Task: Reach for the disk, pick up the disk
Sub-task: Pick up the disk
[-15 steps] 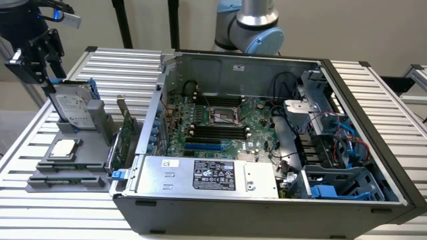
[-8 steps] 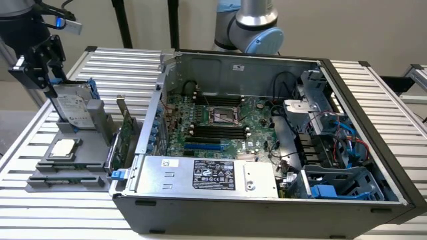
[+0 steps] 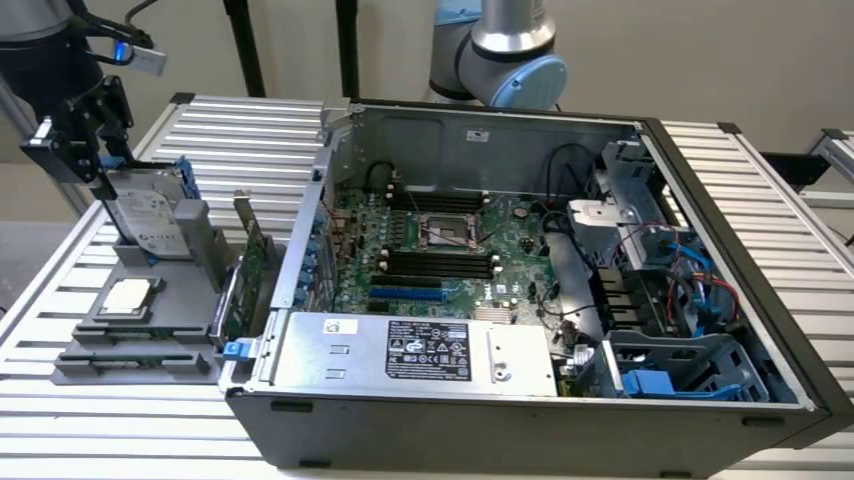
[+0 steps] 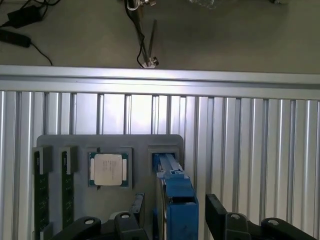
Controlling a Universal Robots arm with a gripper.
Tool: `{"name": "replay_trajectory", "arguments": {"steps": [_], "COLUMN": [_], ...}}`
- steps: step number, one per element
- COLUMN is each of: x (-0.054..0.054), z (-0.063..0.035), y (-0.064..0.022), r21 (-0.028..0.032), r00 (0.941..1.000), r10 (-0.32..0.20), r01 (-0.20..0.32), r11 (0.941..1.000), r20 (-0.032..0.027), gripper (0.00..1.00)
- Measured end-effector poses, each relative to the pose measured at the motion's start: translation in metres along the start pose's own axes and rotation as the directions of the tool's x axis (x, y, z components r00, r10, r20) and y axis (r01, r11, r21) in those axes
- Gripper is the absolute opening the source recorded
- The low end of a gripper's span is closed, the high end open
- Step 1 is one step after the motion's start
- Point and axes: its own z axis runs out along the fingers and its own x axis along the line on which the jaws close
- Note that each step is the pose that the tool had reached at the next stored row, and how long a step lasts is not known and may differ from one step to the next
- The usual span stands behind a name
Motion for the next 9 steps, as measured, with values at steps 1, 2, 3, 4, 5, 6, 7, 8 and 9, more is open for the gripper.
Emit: {"name": "replay_trajectory", "arguments": {"steps": [1,2,3,4,5,6,7,8,9], "x": [0.0,0.0,0.0,0.0,0.0,0.0,-0.0001,-0.0007,-0.0014], "z": [0.0,0.0,0.0,0.0,0.0,0.0,0.0,0.0002,0.0003], "y": [0.0,0.0,0.0,0.0,0.0,0.0,0.0,0.0,0.0], "r21": [0.0,-0.0001,-0.0001,-0.0001,-0.0001,-0.0001,-0.0001,-0.0001,-0.0001], "r00": [1.0,1.0,1.0,1.0,1.0,1.0,1.0,1.0,1.0], "r10": [0.0,0.0,0.0,0.0,0.0,0.0,0.0,0.0,0.0], "r01": [0.0,0.0,0.0,0.0,0.0,0.0,0.0,0.0,0.0], "r11": [1.0,1.0,1.0,1.0,1.0,1.0,1.0,1.0,1.0], "r20": [0.0,0.0,0.0,0.0,0.0,0.0,0.0,-0.0001,-0.0005], "gripper": [0.6,0.6,0.6,0.6,0.6,0.6,0.6,0.6,0.6]}}
